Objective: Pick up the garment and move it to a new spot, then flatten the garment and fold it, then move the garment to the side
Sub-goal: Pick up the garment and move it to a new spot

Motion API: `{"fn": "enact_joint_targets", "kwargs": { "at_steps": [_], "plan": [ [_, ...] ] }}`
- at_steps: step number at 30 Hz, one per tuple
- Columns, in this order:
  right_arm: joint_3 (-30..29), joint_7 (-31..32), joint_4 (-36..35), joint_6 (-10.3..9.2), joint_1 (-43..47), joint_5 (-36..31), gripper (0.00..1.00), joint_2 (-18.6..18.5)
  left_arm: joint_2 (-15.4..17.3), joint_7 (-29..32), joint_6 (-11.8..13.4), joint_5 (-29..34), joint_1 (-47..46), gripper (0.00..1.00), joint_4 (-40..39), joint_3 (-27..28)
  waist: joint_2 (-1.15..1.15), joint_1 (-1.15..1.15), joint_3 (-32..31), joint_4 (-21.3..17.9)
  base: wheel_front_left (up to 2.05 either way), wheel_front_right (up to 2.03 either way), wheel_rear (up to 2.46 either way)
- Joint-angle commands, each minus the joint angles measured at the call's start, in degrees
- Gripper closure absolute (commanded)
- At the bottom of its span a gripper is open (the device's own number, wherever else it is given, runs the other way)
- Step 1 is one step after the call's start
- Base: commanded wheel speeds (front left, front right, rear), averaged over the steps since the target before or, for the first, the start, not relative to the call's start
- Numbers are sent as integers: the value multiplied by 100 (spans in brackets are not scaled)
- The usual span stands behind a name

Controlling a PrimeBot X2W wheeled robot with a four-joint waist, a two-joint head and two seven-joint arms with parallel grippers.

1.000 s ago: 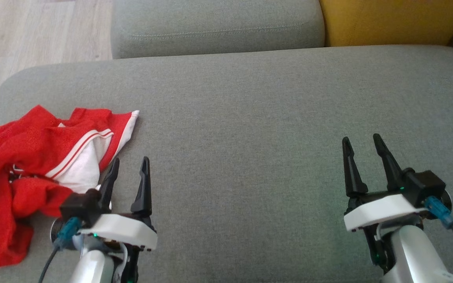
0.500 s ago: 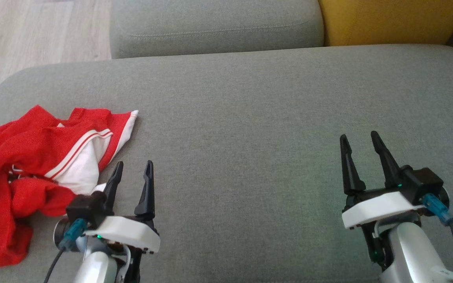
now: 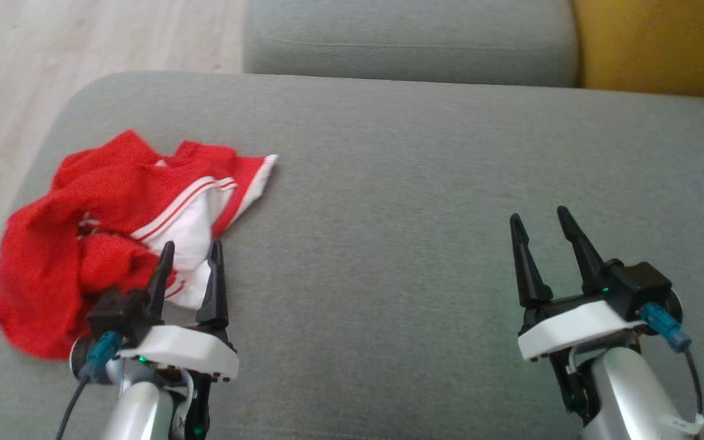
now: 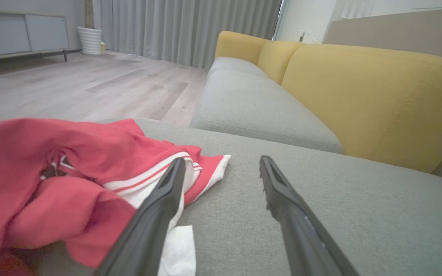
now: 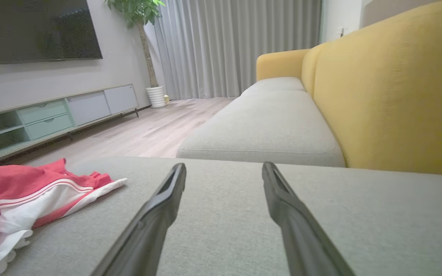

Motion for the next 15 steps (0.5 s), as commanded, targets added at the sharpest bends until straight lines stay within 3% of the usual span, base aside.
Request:
{"fn": "enact_joint_targets", "kwargs": {
  "at_steps": [1,15],
  "plan": [
    [155,-69,-170,23,-225,3,0,-27,21,-71,26,52,-272,0,-207,211,0,0,-28,225,0,0,0],
    [384,-110,-53,23,-187,77,0,-27,21,-71,80,223,-120,0,-277,476,0,0,-153,1719,0,0,0]
  ]
}}
